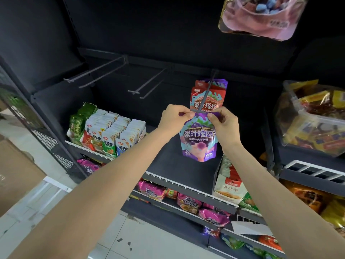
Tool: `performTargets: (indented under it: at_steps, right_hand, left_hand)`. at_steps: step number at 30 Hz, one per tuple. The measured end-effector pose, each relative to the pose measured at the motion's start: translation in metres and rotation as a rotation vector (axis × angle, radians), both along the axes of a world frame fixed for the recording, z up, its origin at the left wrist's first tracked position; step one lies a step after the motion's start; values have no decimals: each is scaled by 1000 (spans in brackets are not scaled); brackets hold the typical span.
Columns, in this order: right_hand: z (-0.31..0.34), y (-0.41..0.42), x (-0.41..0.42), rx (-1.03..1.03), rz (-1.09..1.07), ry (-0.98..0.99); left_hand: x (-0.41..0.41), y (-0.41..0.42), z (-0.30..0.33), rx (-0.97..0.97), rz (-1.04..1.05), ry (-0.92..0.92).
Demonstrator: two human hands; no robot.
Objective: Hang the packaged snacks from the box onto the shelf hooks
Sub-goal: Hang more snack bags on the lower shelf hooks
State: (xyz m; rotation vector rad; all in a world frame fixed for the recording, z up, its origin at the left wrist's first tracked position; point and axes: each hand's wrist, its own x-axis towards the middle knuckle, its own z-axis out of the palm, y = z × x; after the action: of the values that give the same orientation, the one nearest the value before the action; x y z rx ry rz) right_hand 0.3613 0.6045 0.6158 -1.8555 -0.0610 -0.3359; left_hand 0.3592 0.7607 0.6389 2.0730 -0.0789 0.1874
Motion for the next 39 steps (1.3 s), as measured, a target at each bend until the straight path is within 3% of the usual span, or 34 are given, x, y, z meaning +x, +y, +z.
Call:
performTargets:
  at_steps: [5,9,14,19,22,27,32,39]
  right_hand:
    - [0,-2,3,-127,-15,-133]
    - [0,-7,24,-370,-64,-244]
    - [7,-7,60,-470,-119,-174]
    - [13,-15,88,-751,-91,-115]
    - [14,-16,90,-840,-58,-90]
    - [-10,-10,66,-768,-137,-175]
    - [-26,19,45,-602,97,28]
    - [-30,135,12,-536,318,-44]
  left_hand:
    - [14,-2,-4,80,52,-83]
    - [44,-12,-1,132,119,-217]
    - [78,-24,-8,245,170,-356]
    - [112,-28,-13,481,-113,-117]
    - [118,-29,-14,515,-148,-26]
    - [99,-24,-16,619,-29,-158]
    - [61,8,-20,546,65,-202]
    - [-18,127,-49,468,236,-68]
